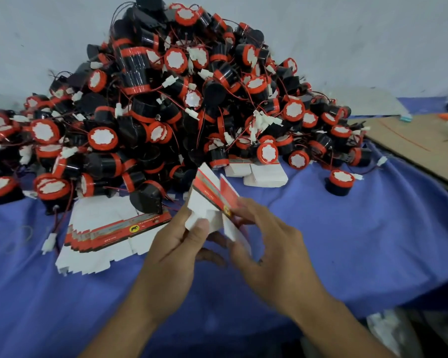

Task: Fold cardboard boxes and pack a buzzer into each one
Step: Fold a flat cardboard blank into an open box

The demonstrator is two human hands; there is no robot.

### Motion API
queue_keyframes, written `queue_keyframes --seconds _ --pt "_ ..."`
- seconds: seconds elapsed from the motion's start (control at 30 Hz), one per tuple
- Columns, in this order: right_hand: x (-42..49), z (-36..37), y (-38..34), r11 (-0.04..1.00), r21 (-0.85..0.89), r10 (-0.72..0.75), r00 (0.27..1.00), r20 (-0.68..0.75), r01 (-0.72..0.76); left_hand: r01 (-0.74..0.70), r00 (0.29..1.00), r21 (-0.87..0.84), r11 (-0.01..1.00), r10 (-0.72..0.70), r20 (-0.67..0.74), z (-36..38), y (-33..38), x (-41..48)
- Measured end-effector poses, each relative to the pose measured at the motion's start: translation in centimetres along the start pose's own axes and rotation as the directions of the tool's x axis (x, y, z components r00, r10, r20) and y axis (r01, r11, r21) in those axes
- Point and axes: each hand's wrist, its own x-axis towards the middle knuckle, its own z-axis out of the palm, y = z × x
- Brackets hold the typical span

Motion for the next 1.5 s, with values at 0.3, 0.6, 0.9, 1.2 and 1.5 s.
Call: queue_keyframes --seconds 0.3,0.6,0.9,1.2,1.5 --pt "-0.2 2.0 0.4 0.824 -0.443 -0.471 0.862 -0.187 0.354 0.093 0.968 0.338 0.937 -0.005 -0.253 -0.9 0.5 -0.3" --pt "0.2 2.4 0.4 0.959 -0.239 -0.256 0.835 -0.487 0.154 -0.022 0.994 0.515 0.857 -0.035 0.102 0.0 1.0 -1.0" --pt "0.3 0.0 0.0 0.963 -0.086 -0.27 0.883 -0.383 0.257 0.155 0.972 0.242 0.958 -0.192 0.136 -2.4 0.1 0.6" --pt "-0.1 0.2 -0.8 0.992 0.114 -0.02 0.958 -0.288 0.055 0.172 0.964 0.194 0.966 -0.206 0.169 -0.6 -1.0 -0.3" --pt "0.6 1.1 -1.0 0.455 0.738 0.45 0.844 0.291 -0.497 0.148 0.988 -0.103 0.984 -0.152 -0.033 0.7 -1.2 -0.3"
